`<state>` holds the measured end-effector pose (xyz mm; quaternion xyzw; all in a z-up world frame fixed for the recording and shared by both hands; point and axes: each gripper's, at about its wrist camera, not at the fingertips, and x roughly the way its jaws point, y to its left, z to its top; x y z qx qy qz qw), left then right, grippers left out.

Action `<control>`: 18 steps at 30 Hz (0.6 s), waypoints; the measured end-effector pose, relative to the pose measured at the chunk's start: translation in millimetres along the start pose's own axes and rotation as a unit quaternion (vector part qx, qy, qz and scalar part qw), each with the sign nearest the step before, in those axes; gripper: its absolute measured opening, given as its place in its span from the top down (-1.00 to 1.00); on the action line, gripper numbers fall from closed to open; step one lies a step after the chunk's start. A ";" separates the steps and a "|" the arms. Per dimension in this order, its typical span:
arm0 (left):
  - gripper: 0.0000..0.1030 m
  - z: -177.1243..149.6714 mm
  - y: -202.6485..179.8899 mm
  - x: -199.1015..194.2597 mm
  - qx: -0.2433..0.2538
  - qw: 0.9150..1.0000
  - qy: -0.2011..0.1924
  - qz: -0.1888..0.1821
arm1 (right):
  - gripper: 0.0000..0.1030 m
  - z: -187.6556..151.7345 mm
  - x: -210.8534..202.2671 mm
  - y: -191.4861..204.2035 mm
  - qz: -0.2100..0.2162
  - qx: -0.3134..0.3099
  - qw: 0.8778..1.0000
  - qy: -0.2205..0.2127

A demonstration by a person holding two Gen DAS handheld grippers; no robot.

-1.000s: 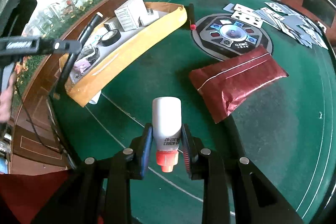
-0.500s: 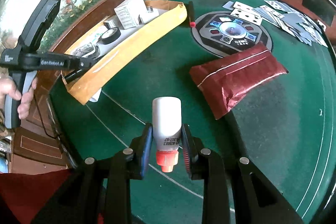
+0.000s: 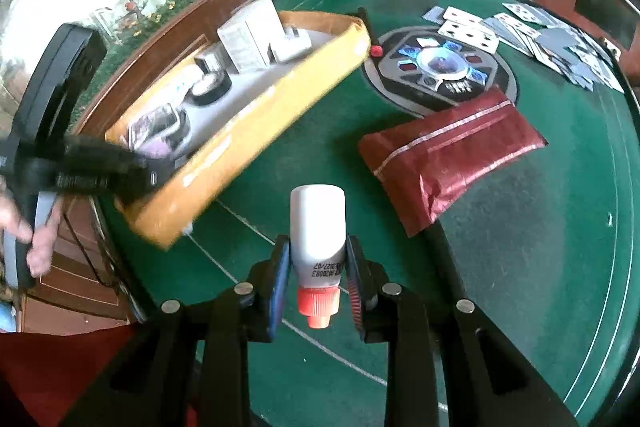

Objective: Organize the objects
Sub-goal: 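Carry the black marker and glue bottle over the tray with both grippers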

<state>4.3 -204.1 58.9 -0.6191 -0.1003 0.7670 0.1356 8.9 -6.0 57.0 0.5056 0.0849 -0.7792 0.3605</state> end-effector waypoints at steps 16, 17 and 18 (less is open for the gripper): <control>0.71 -4.1 25.3 6.8 -0.005 0.996 -0.017 0.090 | 0.49 48.6 -13.0 10.7 0.004 -0.010 0.999 -0.042; 0.71 -1.1 37.0 8.8 -0.013 0.994 -0.016 0.107 | 0.49 48.0 -11.7 10.9 0.005 -0.008 0.999 -0.041; 0.71 2.0 55.6 12.3 -0.034 0.992 -0.010 0.124 | 0.49 47.2 -10.5 11.2 0.005 -0.006 0.999 -0.039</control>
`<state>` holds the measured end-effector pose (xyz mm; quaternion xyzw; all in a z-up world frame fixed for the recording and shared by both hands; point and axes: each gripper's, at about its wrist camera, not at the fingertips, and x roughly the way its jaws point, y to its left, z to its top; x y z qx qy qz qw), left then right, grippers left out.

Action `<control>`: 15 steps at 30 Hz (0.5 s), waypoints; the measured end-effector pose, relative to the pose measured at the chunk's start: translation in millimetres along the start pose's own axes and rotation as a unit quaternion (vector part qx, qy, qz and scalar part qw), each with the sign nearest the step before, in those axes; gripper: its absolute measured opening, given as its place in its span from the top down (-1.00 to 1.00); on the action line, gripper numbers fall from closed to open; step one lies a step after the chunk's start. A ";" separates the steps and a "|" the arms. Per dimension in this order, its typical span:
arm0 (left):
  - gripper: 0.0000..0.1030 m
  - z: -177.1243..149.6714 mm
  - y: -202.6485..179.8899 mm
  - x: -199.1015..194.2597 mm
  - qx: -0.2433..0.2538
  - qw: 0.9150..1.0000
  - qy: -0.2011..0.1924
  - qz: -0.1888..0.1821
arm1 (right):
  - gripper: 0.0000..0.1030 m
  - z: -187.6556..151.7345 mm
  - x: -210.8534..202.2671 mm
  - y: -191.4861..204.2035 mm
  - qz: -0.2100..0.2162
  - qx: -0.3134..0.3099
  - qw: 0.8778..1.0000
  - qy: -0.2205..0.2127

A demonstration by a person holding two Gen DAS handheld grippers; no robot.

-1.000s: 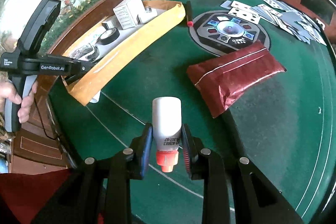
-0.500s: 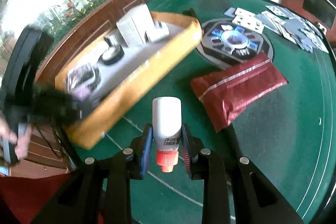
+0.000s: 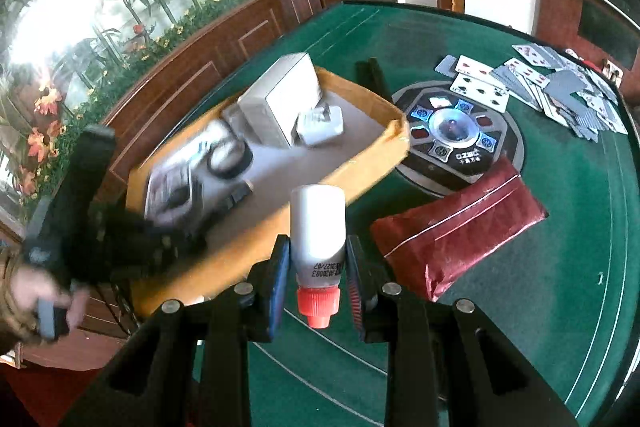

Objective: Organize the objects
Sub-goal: 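Carry the black marker and glue bottle over the tray with both grippers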

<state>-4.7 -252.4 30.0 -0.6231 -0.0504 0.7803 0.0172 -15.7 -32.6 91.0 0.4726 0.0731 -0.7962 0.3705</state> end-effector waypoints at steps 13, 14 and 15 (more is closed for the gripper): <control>0.71 -9.8 10.7 4.8 0.004 1.000 0.002 -0.010 | 0.49 13.0 22.3 26.2 0.022 -0.011 1.000 0.007; 0.71 -13.9 5.2 5.2 0.016 1.000 0.001 -0.006 | 0.49 17.0 25.9 28.6 0.025 -0.012 1.000 0.007; 0.72 -18.1 -2.5 4.0 0.027 1.000 -0.002 -0.002 | 0.49 21.2 30.3 31.5 0.028 -0.013 1.000 0.008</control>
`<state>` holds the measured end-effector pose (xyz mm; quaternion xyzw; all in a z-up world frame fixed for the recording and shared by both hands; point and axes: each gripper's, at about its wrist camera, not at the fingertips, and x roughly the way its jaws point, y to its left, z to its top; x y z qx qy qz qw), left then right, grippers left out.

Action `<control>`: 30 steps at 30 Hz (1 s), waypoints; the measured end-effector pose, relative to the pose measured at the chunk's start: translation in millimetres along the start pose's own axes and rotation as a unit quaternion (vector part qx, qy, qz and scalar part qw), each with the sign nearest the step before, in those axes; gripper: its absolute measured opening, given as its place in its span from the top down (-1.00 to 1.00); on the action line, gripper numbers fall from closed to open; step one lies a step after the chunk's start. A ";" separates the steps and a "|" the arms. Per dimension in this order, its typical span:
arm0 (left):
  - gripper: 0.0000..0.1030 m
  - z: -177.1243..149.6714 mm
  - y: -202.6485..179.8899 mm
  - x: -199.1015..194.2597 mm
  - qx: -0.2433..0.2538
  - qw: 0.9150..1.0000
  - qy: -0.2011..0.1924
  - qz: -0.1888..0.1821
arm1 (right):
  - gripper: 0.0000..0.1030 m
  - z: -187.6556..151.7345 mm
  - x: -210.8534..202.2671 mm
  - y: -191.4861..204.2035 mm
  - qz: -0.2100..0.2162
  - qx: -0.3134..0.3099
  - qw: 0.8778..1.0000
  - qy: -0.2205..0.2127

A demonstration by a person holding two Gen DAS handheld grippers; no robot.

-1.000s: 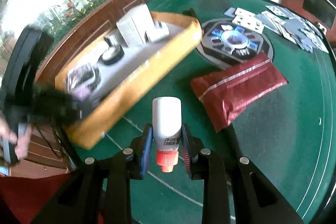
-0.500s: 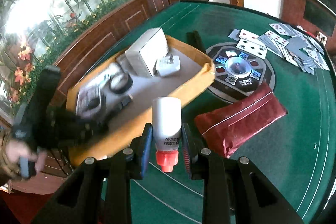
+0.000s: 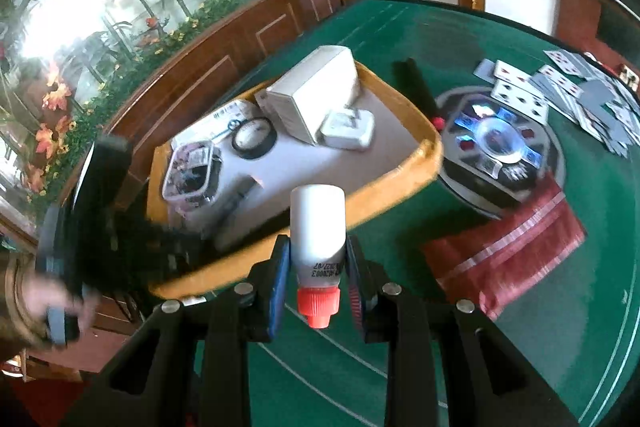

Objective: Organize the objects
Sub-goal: 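Carry the black marker and glue bottle over the tray with both grippers, then open both grippers to drop the marker and glue bottle into the tray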

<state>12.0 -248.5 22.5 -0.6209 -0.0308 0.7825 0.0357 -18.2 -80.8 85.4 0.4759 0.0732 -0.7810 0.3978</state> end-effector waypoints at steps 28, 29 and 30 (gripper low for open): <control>0.68 12.9 -5.6 5.7 0.065 0.995 0.000 -0.071 | 0.48 59.8 110.5 -7.4 -0.113 0.010 0.990 0.086; 0.62 13.5 -4.4 4.8 0.061 0.996 -0.002 -0.066 | 0.48 59.6 109.0 -7.7 -0.113 0.012 0.990 0.084; 0.56 13.4 -3.2 3.0 0.058 0.996 -0.006 -0.067 | 0.43 59.1 107.8 -7.5 -0.110 0.015 0.990 0.082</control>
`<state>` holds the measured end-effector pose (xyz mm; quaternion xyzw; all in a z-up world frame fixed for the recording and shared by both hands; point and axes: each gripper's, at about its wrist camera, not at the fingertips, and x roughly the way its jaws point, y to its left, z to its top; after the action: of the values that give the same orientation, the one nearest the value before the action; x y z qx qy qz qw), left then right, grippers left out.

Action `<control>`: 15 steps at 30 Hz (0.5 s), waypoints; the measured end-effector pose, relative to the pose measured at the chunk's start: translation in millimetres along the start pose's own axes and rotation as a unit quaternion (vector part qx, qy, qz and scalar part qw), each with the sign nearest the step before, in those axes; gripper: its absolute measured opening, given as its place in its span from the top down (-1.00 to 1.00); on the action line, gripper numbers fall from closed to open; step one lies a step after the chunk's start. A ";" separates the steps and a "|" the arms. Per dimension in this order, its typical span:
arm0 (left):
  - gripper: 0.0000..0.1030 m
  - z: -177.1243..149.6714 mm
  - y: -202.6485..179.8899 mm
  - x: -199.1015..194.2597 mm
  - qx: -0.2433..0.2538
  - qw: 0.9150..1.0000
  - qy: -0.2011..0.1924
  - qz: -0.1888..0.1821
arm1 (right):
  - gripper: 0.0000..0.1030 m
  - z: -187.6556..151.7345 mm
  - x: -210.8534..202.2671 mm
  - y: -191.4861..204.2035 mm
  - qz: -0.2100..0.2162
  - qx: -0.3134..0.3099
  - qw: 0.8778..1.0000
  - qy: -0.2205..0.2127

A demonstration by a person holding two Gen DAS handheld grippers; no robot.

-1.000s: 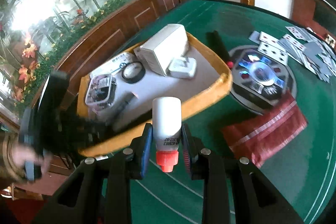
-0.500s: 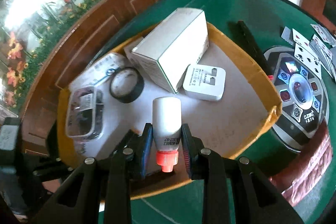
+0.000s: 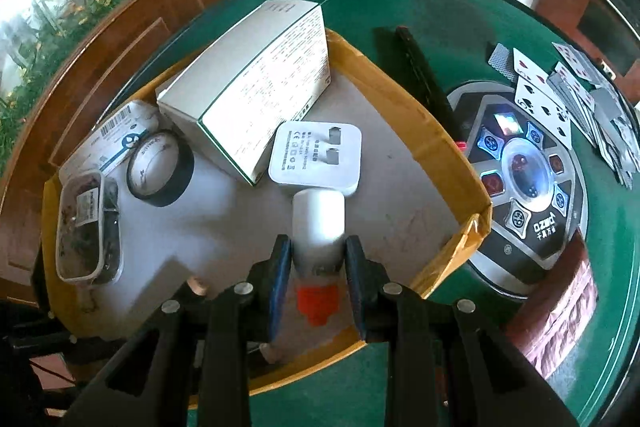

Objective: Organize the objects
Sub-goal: 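Open both grippers to drop the marker and glue bottle into the tray, then grasp the white dropper bottle with the left gripper while the right moves to the red pouch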

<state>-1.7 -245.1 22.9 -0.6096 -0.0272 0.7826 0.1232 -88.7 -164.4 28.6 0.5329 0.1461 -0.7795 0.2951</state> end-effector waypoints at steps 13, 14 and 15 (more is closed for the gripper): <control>-0.19 -66.0 11.4 -65.1 -0.087 0.994 -0.063 -0.017 | -0.52 -44.5 -66.2 -20.3 0.088 0.025 0.993 -0.079; -0.24 -77.3 13.6 -69.1 -0.096 0.993 -0.063 -0.017 | -0.53 -53.5 -71.7 -25.2 0.094 0.031 0.992 -0.081; -0.24 -87.1 15.5 -73.2 -0.102 0.993 -0.063 -0.018 | -0.53 -63.7 -77.1 -30.1 0.102 0.036 0.991 -0.080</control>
<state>96.2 -286.0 67.0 -0.5681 -0.1258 0.8100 0.0722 -40.0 -82.8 71.9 0.4909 0.0385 -0.7904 0.3644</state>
